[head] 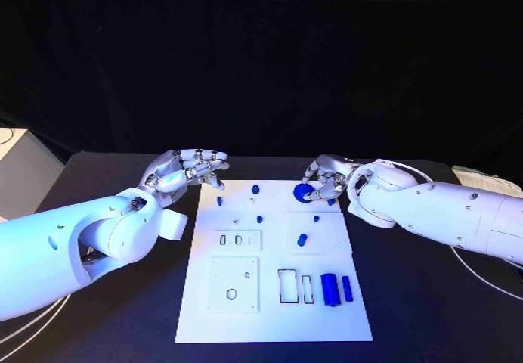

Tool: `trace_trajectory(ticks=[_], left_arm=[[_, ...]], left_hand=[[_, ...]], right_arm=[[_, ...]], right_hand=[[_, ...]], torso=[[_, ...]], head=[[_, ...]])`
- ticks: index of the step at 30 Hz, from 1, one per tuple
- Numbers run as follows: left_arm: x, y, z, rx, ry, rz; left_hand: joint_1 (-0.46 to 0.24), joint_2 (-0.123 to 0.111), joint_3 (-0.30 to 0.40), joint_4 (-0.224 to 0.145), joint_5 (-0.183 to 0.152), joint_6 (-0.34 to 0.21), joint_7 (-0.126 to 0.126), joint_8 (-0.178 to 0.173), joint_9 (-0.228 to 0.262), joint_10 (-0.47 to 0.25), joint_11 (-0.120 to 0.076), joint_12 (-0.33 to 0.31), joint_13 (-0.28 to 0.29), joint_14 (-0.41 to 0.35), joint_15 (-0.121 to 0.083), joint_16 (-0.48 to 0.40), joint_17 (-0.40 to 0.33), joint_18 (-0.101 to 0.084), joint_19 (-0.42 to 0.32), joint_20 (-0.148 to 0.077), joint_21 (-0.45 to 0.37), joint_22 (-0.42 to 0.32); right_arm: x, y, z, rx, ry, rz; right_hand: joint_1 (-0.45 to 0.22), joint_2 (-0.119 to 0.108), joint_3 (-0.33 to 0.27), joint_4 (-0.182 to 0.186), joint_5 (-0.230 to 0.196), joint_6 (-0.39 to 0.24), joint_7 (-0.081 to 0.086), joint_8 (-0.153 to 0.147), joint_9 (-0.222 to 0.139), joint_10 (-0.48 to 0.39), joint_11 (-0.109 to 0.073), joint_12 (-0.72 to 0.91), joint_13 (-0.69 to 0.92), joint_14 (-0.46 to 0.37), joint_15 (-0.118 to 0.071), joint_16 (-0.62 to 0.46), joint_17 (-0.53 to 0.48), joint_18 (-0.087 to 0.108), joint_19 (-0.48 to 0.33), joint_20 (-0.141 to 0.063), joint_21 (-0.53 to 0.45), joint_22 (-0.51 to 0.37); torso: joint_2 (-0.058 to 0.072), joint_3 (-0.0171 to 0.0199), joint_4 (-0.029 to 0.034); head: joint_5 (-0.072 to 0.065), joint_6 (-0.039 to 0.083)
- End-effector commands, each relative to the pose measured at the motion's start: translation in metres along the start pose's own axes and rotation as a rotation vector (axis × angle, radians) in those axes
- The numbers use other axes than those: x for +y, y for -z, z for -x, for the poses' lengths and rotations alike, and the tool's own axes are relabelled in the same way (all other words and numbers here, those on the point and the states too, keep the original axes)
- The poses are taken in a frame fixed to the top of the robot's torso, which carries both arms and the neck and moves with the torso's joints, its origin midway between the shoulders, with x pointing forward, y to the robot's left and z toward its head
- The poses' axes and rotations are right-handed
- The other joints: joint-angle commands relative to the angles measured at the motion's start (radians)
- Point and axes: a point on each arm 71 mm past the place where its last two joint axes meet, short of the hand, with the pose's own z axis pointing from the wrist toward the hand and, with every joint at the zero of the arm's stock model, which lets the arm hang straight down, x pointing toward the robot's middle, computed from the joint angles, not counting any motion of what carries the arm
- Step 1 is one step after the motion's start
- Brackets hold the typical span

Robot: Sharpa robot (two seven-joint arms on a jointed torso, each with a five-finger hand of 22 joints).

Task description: Assemble the parts on the task board

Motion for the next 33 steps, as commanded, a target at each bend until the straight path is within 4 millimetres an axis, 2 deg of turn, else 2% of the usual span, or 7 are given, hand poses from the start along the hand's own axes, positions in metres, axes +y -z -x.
trace_trajectory(ticks=[1, 6, 17, 24, 30, 31, 33], left_arm=[[-0.001, 0.000, -0.002, 0.018, 0.010, -0.006], [-0.001, 0.000, -0.002, 0.017, 0.009, -0.005], [-0.001, -0.001, -0.002, 0.020, 0.010, -0.003], [-0.001, -0.001, -0.002, 0.022, 0.011, -0.001], [-0.001, -0.001, -0.002, 0.023, 0.012, 0.000], [-0.001, -0.001, -0.002, 0.024, 0.012, 0.000], [-0.001, -0.001, -0.002, 0.024, 0.012, 0.001]], left_hand=[[-0.002, 0.005, 0.004, -0.002, 0.004, -0.005, -0.001, -0.004, 0.001, -0.007, 0.000, -0.006, 0.000, -0.006, -0.001, 0.007, 0.001, 0.010, -0.005, 0.001, 0.005, 0.001], [-0.002, 0.006, 0.005, -0.003, 0.004, -0.005, -0.001, -0.004, 0.002, -0.007, 0.000, -0.005, 0.000, -0.008, -0.001, 0.008, 0.001, 0.010, -0.009, 0.001, 0.009, 0.004], [-0.002, 0.006, 0.005, -0.003, 0.004, -0.005, -0.001, -0.004, 0.002, -0.007, 0.000, -0.005, 0.000, -0.008, -0.001, 0.008, 0.001, 0.010, -0.009, 0.001, 0.009, 0.004], [-0.003, 0.006, 0.005, -0.003, 0.004, -0.005, -0.001, -0.004, 0.002, -0.007, 0.000, -0.005, 0.000, -0.008, -0.001, 0.008, 0.001, 0.010, -0.010, 0.001, 0.011, 0.005], [-0.003, 0.006, 0.005, -0.003, 0.004, -0.005, -0.001, -0.004, 0.002, -0.007, 0.000, -0.005, 0.000, -0.008, -0.001, 0.008, 0.001, 0.010, -0.010, 0.001, 0.011, 0.005], [-0.003, 0.006, 0.005, -0.003, 0.004, -0.005, -0.001, -0.004, 0.002, -0.007, 0.000, -0.005, 0.000, -0.008, -0.001, 0.008, 0.001, 0.010, -0.010, 0.001, 0.011, 0.005], [-0.003, 0.006, 0.005, -0.003, 0.004, -0.005, -0.001, -0.004, 0.002, -0.007, 0.000, -0.005, 0.000, -0.008, -0.001, 0.008, 0.001, 0.010, -0.010, 0.001, 0.011, 0.005]], right_arm=[[-0.001, 0.000, -0.001, 0.014, 0.033, -0.007], [-0.001, 0.000, -0.003, 0.024, 0.031, -0.010], [-0.002, -0.002, -0.006, 0.047, 0.032, -0.022], [-0.003, -0.004, -0.010, 0.063, 0.035, -0.031], [-0.002, -0.005, -0.013, 0.063, 0.048, -0.027], [-0.001, -0.005, -0.013, 0.062, 0.051, -0.026], [0.000, -0.004, -0.014, 0.056, 0.056, -0.020]], right_hand=[[0.012, 0.001, 0.004, 0.008, 0.006, 0.008, -0.002, 0.007, 0.002, 0.024, -0.001, 0.009, 0.176, 0.089, 0.006, 0.007, 0.186, -0.022, 0.066, 0.004, 0.010, 0.171], [0.013, 0.003, 0.008, 0.010, 0.008, 0.012, -0.003, 0.010, 0.002, 0.026, -0.002, 0.012, 0.179, 0.090, 0.006, 0.009, 0.193, -0.024, 0.069, 0.004, 0.017, 0.179], [0.023, 0.011, 0.033, 0.014, 0.007, 0.022, -0.004, 0.015, 0.000, 0.027, -0.003, 0.013, 0.181, 0.091, 0.005, 0.011, 0.198, -0.026, 0.071, 0.004, 0.024, 0.188], [0.022, 0.008, 0.039, 0.016, -0.001, 0.021, -0.004, 0.014, -0.002, 0.023, -0.003, 0.009, 0.177, 0.091, 0.005, 0.011, 0.197, -0.026, 0.071, 0.004, 0.023, 0.188], [0.022, 0.009, 0.047, 0.019, -0.001, 0.024, -0.004, 0.015, -0.003, 0.023, -0.003, 0.010, 0.177, 0.091, 0.005, 0.011, 0.198, -0.026, 0.071, 0.004, 0.024, 0.189], [0.022, 0.008, 0.053, 0.020, 0.004, 0.025, -0.004, 0.015, -0.004, 0.023, -0.003, 0.009, 0.177, 0.091, 0.005, 0.011, 0.198, -0.026, 0.071, 0.004, 0.025, 0.190], [0.026, 0.000, 0.085, 0.021, 0.058, 0.040, -0.006, 0.021, -0.006, 0.025, -0.007, 0.010, 0.179, 0.091, 0.003, 0.011, 0.199, -0.027, 0.071, 0.003, 0.027, 0.192]], torso=[[-0.001, 0.0003, 0.0014], [0.000, 0.0017, -0.0002], [0.001, 0.0015, -0.0003], [0.002, 0.0011, 0.0015], [0.000, 0.0009, -0.0002], [0.000, 0.0008, -0.0003], [0.000, 0.0009, -0.0009]], head=[[0.000, -0.002], [0.003, -0.003], [0.002, -0.004], [0.003, -0.008], [0.006, -0.011], [0.006, -0.011], [0.007, -0.012]])
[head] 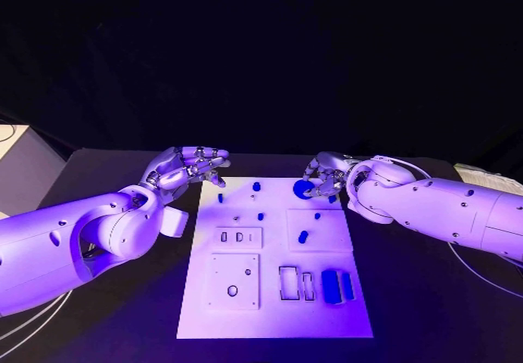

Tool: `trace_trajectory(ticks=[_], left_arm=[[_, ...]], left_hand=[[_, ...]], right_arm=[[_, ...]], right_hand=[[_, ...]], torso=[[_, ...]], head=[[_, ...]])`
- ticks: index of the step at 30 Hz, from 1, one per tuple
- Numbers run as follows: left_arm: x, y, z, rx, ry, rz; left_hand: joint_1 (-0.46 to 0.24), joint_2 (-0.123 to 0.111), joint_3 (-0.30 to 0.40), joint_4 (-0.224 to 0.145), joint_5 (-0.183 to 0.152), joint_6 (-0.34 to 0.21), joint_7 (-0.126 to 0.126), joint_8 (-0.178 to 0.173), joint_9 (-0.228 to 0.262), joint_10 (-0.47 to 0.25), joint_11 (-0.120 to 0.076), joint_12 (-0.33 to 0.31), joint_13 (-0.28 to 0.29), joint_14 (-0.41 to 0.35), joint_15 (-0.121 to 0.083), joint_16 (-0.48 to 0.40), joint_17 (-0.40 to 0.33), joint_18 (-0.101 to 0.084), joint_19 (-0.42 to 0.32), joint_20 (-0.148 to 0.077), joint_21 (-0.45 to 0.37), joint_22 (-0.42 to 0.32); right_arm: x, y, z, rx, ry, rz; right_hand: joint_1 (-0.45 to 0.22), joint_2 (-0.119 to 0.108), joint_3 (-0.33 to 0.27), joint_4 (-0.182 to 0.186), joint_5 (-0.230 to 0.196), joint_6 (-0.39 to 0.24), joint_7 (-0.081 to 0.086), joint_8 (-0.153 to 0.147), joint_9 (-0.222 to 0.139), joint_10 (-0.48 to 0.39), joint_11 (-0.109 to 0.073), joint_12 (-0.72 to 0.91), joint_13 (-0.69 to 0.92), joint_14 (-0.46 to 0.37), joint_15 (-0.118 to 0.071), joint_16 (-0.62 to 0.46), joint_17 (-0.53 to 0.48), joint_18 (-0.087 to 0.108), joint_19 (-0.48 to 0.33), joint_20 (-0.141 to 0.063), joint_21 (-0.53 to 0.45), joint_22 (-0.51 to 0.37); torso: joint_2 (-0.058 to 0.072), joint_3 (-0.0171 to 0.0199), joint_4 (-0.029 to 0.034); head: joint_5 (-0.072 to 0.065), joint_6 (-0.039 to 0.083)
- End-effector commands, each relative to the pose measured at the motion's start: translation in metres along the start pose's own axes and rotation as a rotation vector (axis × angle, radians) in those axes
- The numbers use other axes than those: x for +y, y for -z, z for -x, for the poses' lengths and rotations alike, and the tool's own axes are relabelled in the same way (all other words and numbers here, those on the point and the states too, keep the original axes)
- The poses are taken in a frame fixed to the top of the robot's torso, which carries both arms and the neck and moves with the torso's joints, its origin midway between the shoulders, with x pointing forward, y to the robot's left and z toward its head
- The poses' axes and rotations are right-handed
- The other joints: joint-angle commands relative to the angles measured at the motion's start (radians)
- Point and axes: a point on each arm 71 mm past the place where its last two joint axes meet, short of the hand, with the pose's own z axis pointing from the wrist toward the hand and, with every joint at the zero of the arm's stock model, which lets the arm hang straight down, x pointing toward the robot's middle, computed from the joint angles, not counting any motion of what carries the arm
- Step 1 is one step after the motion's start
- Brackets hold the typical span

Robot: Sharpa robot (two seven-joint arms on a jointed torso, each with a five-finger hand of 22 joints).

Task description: Assemble the parts on the task board

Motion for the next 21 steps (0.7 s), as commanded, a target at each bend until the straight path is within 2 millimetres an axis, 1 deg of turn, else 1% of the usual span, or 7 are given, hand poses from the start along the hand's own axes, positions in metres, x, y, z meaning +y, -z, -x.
trace_trajectory(ticks=[1, 3, 4, 7, 10, 16, 21], left_arm=[[-0.001, -0.001, -0.002, 0.021, 0.011, -0.005], [-0.001, -0.001, -0.002, 0.021, 0.011, -0.004], [-0.001, 0.000, -0.002, 0.022, 0.011, -0.004], [-0.001, 0.000, -0.002, 0.022, 0.011, -0.003], [-0.001, -0.001, -0.002, 0.023, 0.012, -0.003], [-0.001, -0.001, -0.003, 0.026, 0.013, -0.001], [-0.001, 0.000, -0.003, 0.026, 0.013, 0.000]], left_hand=[[-0.003, 0.006, 0.005, -0.003, 0.004, -0.005, -0.001, -0.004, 0.001, -0.007, 0.000, -0.005, 0.000, -0.008, -0.001, 0.004, 0.001, 0.010, -0.007, -0.002, 0.004, 0.001], [-0.003, 0.006, 0.005, -0.003, 0.004, -0.005, -0.001, -0.004, 0.001, -0.007, 0.000, -0.005, 0.000, -0.008, -0.001, 0.004, 0.001, 0.010, -0.007, -0.002, 0.004, 0.001], [-0.003, 0.006, 0.005, -0.003, 0.004, -0.005, -0.001, -0.004, 0.001, -0.007, 0.000, -0.005, 0.000, -0.008, -0.001, 0.004, 0.001, 0.010, -0.007, -0.002, 0.004, 0.001], [-0.003, 0.006, 0.005, -0.003, 0.004, -0.005, -0.001, -0.004, 0.001, -0.007, 0.000, -0.005, 0.000, -0.008, -0.001, 0.004, 0.001, 0.010, -0.007, -0.002, 0.004, 0.001], [-0.003, 0.006, 0.005, -0.003, 0.004, -0.005, -0.001, -0.004, 0.001, -0.007, 0.000, -0.005, 0.000, -0.008, -0.001, 0.004, 0.001, 0.010, -0.007, -0.002, 0.004, 0.001], [-0.003, 0.006, 0.005, -0.003, 0.004, -0.005, -0.001, -0.004, 0.001, -0.007, 0.000, -0.005, 0.000, -0.008, -0.001, 0.004, 0.001, 0.010, -0.007, -0.002, 0.004, 0.001], [-0.003, 0.006, 0.005, -0.003, 0.004, -0.005, -0.001, -0.004, 0.001, -0.007, 0.000, -0.005, 0.000, -0.008, -0.001, 0.004, 0.001, 0.010, -0.007, -0.002, 0.004, 0.001]], right_arm=[[0.000, 0.002, -0.012, 0.040, 0.037, -0.001], [0.001, 0.003, -0.011, 0.027, 0.038, 0.007], [0.002, 0.004, -0.011, 0.015, 0.038, 0.015], [0.006, 0.005, -0.010, -0.013, 0.036, 0.031], [0.011, 0.008, -0.009, -0.044, 0.038, 0.052], [0.030, 0.014, -0.006, -0.089, 0.051, 0.110], [0.050, 0.017, -0.004, -0.114, 0.085, 0.162]], right_hand=[[0.013, -0.011, 0.050, -0.001, 0.069, 0.024, -0.002, 0.008, -0.005, 0.027, -0.009, 0.004, 0.182, 0.091, 0.000, 0.006, 0.201, -0.011, 0.072, 0.001, 0.008, 0.195], [0.026, -0.007, 0.110, -0.011, 0.076, 0.048, -0.010, 0.017, -0.006, 0.032, -0.016, 0.008, 0.186, 0.091, -0.006, 0.006, 0.201, -0.013, 0.074, -0.003, 0.012, 0.200], [0.021, -0.011, 0.140, -0.015, 0.093, 0.070, -0.017, 0.029, -0.004, 0.038, -0.022, 0.012, 0.191, 0.091, -0.011, 0.005, 0.201, -0.013, 0.074, -0.008, 0.013, 0.201], [0.008, -0.017, 0.173, -0.021, 0.114, 0.088, -0.026, 0.042, 0.000, 0.041, -0.030, 0.014, 0.194, 0.091, -0.019, 0.005, 0.201, -0.014, 0.076, -0.015, 0.016, 0.205], [-0.003, -0.021, 0.188, -0.024, 0.116, 0.097, -0.031, 0.051, 0.003, 0.044, -0.034, 0.016, 0.196, 0.091, -0.024, 0.005, 0.202, -0.015, 0.078, -0.019, 0.021, 0.211], [-0.016, -0.029, 0.200, -0.030, 0.111, 0.102, -0.036, 0.059, 0.006, 0.045, -0.038, 0.017, 0.197, 0.091, -0.028, 0.005, 0.201, -0.017, 0.081, -0.024, 0.025, 0.216], [-0.023, -0.036, 0.204, -0.032, 0.107, 0.100, -0.036, 0.060, 0.006, 0.044, -0.039, 0.014, 0.194, 0.091, -0.030, 0.005, 0.200, -0.017, 0.081, -0.026, 0.026, 0.217]], torso=[[-0.001, -0.0003, -0.0013], [-0.002, -0.0002, -0.0015], [-0.002, -0.0003, -0.0017], [-0.002, -0.0003, -0.0012], [-0.003, 0.0001, -0.0011], [-0.003, -0.0012, -0.0007], [-0.003, 0.0001, -0.0024]], head=[[0.002, -0.002], [0.002, -0.002], [0.002, -0.002], [0.003, -0.001], [0.004, -0.001], [0.001, 0.004], [0.000, 0.007]])
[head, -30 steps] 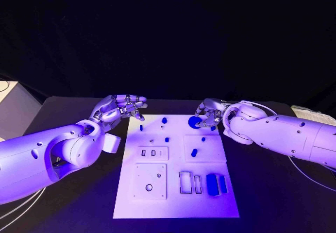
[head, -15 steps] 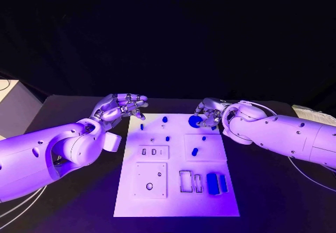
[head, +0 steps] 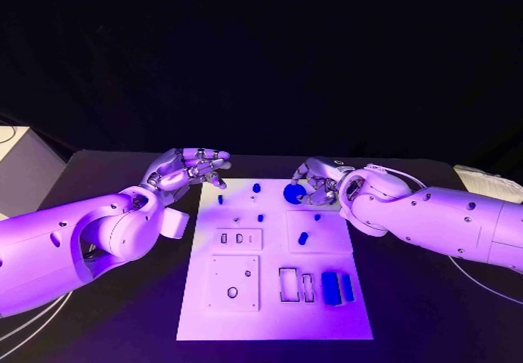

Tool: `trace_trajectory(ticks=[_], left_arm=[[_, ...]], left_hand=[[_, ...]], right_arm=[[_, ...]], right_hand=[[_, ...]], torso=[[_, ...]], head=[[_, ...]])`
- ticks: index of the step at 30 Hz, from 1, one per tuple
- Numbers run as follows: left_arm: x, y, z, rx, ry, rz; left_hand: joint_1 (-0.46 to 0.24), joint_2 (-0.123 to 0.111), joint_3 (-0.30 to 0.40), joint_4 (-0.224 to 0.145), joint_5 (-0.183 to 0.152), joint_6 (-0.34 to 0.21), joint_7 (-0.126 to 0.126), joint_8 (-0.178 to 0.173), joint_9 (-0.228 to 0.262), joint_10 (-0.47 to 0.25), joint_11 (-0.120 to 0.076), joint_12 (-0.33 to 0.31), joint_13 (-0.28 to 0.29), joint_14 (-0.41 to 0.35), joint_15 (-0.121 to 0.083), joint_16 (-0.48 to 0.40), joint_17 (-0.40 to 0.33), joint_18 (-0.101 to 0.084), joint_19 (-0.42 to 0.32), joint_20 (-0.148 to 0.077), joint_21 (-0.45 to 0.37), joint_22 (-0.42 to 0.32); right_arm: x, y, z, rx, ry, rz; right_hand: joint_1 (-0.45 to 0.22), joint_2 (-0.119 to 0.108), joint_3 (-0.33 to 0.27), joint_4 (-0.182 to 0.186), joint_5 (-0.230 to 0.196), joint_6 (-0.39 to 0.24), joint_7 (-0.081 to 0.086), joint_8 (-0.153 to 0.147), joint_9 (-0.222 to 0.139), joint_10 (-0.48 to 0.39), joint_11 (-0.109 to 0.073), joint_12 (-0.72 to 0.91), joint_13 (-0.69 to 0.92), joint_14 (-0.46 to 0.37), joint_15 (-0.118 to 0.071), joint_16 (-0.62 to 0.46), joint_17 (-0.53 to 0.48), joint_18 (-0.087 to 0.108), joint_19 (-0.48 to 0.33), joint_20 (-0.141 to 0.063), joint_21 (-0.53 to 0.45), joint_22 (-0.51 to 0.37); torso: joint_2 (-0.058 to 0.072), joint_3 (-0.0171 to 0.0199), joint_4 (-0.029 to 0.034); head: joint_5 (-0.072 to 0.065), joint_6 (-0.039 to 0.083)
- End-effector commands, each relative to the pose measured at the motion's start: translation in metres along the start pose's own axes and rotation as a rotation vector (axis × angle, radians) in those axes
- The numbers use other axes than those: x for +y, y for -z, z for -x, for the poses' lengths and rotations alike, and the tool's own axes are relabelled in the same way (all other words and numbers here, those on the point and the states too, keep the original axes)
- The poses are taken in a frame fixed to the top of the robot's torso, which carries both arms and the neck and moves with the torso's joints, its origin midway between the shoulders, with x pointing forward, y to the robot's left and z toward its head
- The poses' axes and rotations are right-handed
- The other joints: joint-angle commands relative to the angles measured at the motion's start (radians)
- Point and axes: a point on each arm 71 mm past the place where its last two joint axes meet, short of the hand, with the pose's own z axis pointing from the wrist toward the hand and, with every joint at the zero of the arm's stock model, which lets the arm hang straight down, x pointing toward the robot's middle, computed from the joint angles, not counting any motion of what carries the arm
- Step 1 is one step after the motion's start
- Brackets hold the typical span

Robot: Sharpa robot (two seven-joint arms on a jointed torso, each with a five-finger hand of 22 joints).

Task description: Assemble the parts on the task board

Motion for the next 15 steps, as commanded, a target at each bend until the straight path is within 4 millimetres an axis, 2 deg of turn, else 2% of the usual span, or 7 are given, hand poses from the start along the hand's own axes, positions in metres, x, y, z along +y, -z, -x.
trace_trajectory(ticks=[1, 4, 9, 13, 15], left_arm=[[-0.001, 0.000, -0.002, 0.021, 0.011, -0.004], [-0.001, 0.000, -0.003, 0.023, 0.011, -0.004], [-0.001, -0.001, -0.005, 0.028, 0.014, -0.004], [-0.001, -0.002, -0.007, 0.033, 0.016, -0.003], [-0.001, -0.002, -0.007, 0.034, 0.017, -0.003]], left_hand=[[-0.003, 0.006, 0.005, -0.003, 0.004, -0.005, -0.001, -0.004, 0.001, -0.007, 0.000, -0.005, 0.000, -0.008, -0.001, 0.004, 0.001, 0.010, -0.007, -0.002, 0.004, 0.001], [-0.003, 0.006, 0.005, -0.003, 0.004, -0.005, -0.001, -0.004, 0.001, -0.007, 0.000, -0.005, 0.000, -0.008, -0.001, 0.004, 0.001, 0.010, -0.007, -0.002, 0.004, 0.001], [-0.003, 0.006, 0.005, -0.003, 0.004, -0.005, -0.001, -0.004, 0.001, -0.007, 0.000, -0.005, 0.000, -0.008, -0.001, 0.004, 0.001, 0.010, -0.007, -0.002, 0.004, 0.001], [-0.005, 0.007, 0.006, -0.003, 0.004, -0.005, -0.001, -0.004, 0.002, -0.008, 0.000, -0.004, 0.001, -0.009, -0.001, 0.005, 0.000, 0.010, -0.011, -0.002, 0.008, 0.004], [-0.005, 0.007, 0.006, -0.003, 0.004, -0.005, -0.001, -0.004, 0.002, -0.008, 0.000, -0.004, 0.001, -0.009, -0.001, 0.005, 0.000, 0.010, -0.011, -0.002, 0.008, 0.004]], right_arm=[[0.018, 0.000, 0.004, -0.060, 0.072, 0.056], [0.035, -0.002, 0.002, -0.073, 0.096, 0.092], [0.065, -0.009, -0.003, -0.094, 0.129, 0.140], [0.078, -0.015, -0.008, -0.099, 0.145, 0.147], [0.082, -0.017, -0.011, -0.100, 0.152, 0.145]], right_hand=[[-0.015, -0.001, 0.006, -0.001, -0.008, 0.062, -0.031, 0.056, 0.021, 0.040, -0.010, 0.002, 0.194, 0.089, -0.007, 0.004, 0.199, -0.017, 0.083, -0.006, 0.003, 0.218], [-0.020, -0.003, 0.008, 0.000, -0.011, 0.061, -0.031, 0.056, 0.021, 0.040, -0.009, 0.002, 0.194, 0.089, -0.007, 0.004, 0.199, -0.017, 0.083, -0.006, 0.004, 0.218], [-0.032, -0.007, 0.014, -0.001, -0.028, 0.057, -0.031, 0.057, 0.021, 0.039, -0.010, 0.000, 0.193, 0.089, -0.007, 0.003, 0.198, -0.018, 0.085, -0.007, 0.006, 0.221], [-0.037, -0.007, 0.017, -0.002, -0.037, 0.056, -0.031, 0.058, 0.021, 0.040, -0.010, 0.000, 0.193, 0.089, -0.007, 0.003, 0.198, -0.018, 0.085, -0.008, 0.007, 0.222], [-0.039, -0.008, 0.018, -0.002, -0.040, 0.056, -0.031, 0.058, 0.021, 0.039, -0.010, -0.001, 0.193, 0.089, -0.007, 0.003, 0.197, -0.018, 0.085, -0.008, 0.006, 0.221]], torso=[[0.001, 0.0007, -0.0007], [0.002, -0.0009, 0.0006], [0.003, -0.0009, 0.0030], [0.003, -0.0025, 0.0054], [0.004, -0.0021, 0.0045]], head=[[-0.001, 0.003], [0.000, 0.005], [0.005, 0.004], [0.004, 0.003], [0.007, 0.002]])
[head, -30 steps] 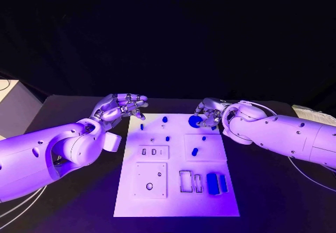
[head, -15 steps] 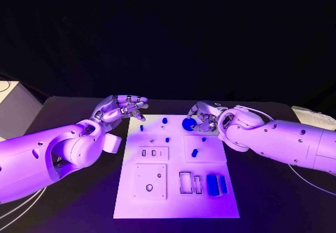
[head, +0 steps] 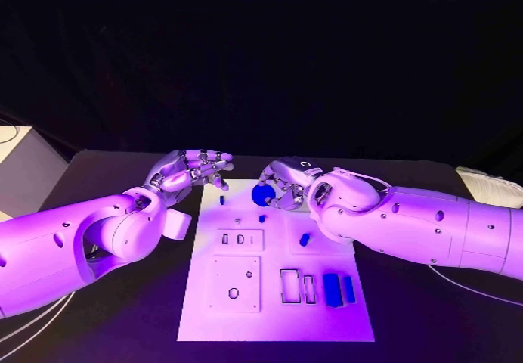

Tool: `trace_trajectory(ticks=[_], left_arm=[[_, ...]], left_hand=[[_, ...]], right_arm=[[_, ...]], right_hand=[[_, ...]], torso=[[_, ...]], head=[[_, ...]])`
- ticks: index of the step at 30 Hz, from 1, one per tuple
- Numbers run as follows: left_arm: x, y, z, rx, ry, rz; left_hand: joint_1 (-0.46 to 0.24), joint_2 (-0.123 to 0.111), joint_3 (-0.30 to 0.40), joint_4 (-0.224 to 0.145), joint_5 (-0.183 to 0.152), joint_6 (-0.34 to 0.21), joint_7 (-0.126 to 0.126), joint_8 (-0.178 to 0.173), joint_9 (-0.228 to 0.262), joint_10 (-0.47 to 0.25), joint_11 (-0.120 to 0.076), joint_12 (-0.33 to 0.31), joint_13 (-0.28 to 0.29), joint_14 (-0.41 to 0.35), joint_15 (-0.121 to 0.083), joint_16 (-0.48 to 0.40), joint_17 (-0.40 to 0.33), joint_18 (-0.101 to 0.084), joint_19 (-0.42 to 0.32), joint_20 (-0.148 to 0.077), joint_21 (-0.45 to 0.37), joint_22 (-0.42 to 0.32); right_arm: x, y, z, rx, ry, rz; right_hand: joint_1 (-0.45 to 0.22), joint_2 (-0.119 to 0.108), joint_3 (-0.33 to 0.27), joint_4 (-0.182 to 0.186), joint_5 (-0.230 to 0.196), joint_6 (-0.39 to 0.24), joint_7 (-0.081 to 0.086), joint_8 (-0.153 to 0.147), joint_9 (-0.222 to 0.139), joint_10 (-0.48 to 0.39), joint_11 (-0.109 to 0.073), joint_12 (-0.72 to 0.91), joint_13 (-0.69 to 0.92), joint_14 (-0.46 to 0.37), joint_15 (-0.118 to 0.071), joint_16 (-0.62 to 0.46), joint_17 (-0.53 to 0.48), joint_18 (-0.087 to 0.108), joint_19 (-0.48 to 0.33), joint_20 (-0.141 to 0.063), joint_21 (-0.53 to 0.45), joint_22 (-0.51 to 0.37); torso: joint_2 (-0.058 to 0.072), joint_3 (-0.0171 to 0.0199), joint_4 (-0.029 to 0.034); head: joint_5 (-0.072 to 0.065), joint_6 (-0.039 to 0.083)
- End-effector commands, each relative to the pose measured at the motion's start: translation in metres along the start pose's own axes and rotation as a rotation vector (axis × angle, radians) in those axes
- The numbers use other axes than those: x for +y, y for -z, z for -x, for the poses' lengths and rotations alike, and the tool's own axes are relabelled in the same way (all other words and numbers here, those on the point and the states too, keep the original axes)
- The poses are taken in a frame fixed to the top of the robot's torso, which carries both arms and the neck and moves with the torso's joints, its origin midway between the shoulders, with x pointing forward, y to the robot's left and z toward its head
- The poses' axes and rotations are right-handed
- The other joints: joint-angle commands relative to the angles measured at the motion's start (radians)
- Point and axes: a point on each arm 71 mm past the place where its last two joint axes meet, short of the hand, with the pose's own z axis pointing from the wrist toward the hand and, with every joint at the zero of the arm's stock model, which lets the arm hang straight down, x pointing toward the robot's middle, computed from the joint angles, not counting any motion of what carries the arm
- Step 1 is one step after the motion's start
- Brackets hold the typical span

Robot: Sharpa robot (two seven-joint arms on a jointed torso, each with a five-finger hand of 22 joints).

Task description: Assemble the parts on the task board

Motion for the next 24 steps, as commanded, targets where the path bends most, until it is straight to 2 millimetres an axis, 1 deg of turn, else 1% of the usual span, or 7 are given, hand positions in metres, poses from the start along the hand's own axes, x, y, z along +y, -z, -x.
trace_trajectory(ticks=[1, 3, 5, 8, 16, 20, 24], left_arm=[[-0.001, -0.001, -0.004, 0.024, 0.012, -0.004], [-0.001, -0.001, -0.003, 0.024, 0.012, -0.004], [-0.001, -0.001, -0.004, 0.024, 0.012, -0.003], [-0.001, -0.001, -0.005, 0.028, 0.014, -0.003], [-0.001, -0.002, -0.006, 0.033, 0.014, -0.002], [-0.001, -0.002, -0.006, 0.034, 0.014, -0.002], [-0.001, -0.002, -0.007, 0.035, 0.014, -0.002]], left_hand=[[-0.005, 0.007, 0.003, 0.000, 0.004, -0.005, -0.001, -0.004, 0.001, -0.008, 0.000, -0.004, 0.001, -0.009, -0.001, 0.005, 0.000, 0.010, -0.007, 0.002, 0.003, 0.001], [-0.005, 0.007, 0.003, 0.000, 0.004, -0.005, -0.001, -0.004, 0.001, -0.008, 0.000, -0.004, 0.001, -0.009, -0.001, 0.005, 0.000, 0.010, -0.007, 0.002, 0.003, 0.001], [-0.005, 0.007, 0.003, 0.000, 0.004, -0.005, -0.001, -0.004, 0.001, -0.008, 0.000, -0.004, 0.001, -0.009, -0.001, 0.005, 0.000, 0.010, -0.007, 0.002, 0.003, 0.001], [-0.005, 0.007, 0.003, 0.000, 0.004, -0.005, -0.001, -0.004, 0.001, -0.008, 0.000, -0.004, 0.001, -0.009, -0.001, 0.005, 0.000, 0.010, -0.007, 0.002, 0.003, 0.001], [-0.005, 0.007, 0.003, 0.000, 0.004, -0.005, -0.001, -0.004, 0.001, -0.008, 0.000, -0.004, 0.001, -0.009, -0.001, 0.005, 0.000, 0.010, -0.007, 0.002, 0.003, 0.001], [-0.005, 0.007, 0.003, 0.000, 0.004, -0.005, -0.001, -0.004, 0.001, -0.008, 0.000, -0.004, 0.001, -0.009, -0.001, 0.005, 0.000, 0.010, -0.007, 0.002, 0.003, 0.001], [-0.005, 0.007, 0.003, 0.000, 0.004, -0.005, -0.001, -0.004, 0.001, -0.008, 0.000, -0.004, 0.001, -0.009, -0.001, 0.005, 0.000, 0.010, -0.007, 0.002, 0.003, 0.001]], right_arm=[[0.003, -0.004, -0.001, -0.031, 0.065, -0.021], [0.005, -0.007, -0.003, -0.031, 0.073, -0.023], [0.007, -0.009, -0.004, -0.031, 0.078, -0.025], [0.010, -0.013, -0.006, -0.031, 0.087, -0.027], [0.011, -0.019, -0.012, -0.021, 0.102, -0.040], [0.013, -0.019, -0.015, -0.013, 0.104, -0.040], [0.016, -0.020, -0.019, -0.005, 0.102, -0.037]], right_hand=[[-0.013, -0.002, 0.005, 0.001, -0.007, 0.051, -0.027, 0.039, 0.021, 0.039, -0.010, -0.001, 0.192, 0.089, -0.007, 0.003, 0.197, -0.018, 0.085, -0.008, 0.007, 0.222], [-0.016, -0.002, 0.006, 0.000, -0.013, 0.051, -0.027, 0.040, 0.021, 0.039, -0.010, -0.001, 0.192, 0.088, -0.007, 0.003, 0.197, -0.018, 0.085, -0.008, 0.007, 0.222], [-0.018, -0.002, 0.007, 0.000, -0.016, 0.050, -0.027, 0.040, 0.021, 0.039, -0.010, -0.002, 0.192, 0.088, -0.007, 0.003, 0.197, -0.019, 0.086, -0.008, 0.008, 0.224], [-0.019, -0.002, 0.008, 0.000, -0.018, 0.049, -0.027, 0.040, 0.021, 0.038, -0.010, -0.002, 0.191, 0.088, -0.007, 0.003, 0.197, -0.019, 0.086, -0.007, 0.008, 0.223], [-0.024, -0.004, 0.009, 0.000, -0.025, 0.046, -0.026, 0.039, 0.021, 0.038, -0.009, -0.003, 0.191, 0.088, -0.006, 0.003, 0.197, -0.019, 0.087, -0.007, 0.010, 0.226], [-0.025, -0.005, 0.009, 0.000, -0.026, 0.046, -0.026, 0.039, 0.021, 0.037, -0.009, -0.004, 0.190, 0.088, -0.006, 0.002, 0.196, -0.019, 0.087, -0.007, 0.010, 0.226], [-0.025, -0.005, 0.009, 0.000, -0.026, 0.046, -0.026, 0.039, 0.021, 0.037, -0.009, -0.004, 0.190, 0.088, -0.006, 0.002, 0.196, -0.019, 0.087, -0.007, 0.010, 0.226]], torso=[[0.002, -0.0013, 0.0016], [0.002, -0.0001, -0.0004], [0.001, 0.0001, -0.0009], [0.002, 0.0001, -0.0009], [0.001, 0.0014, -0.0020], [0.002, 0.0019, -0.0014], [0.001, 0.0024, -0.0017]], head=[[0.004, -0.002], [0.005, -0.005], [0.005, -0.004], [0.007, -0.004], [0.011, -0.010], [0.013, -0.014], [0.014, -0.015]])
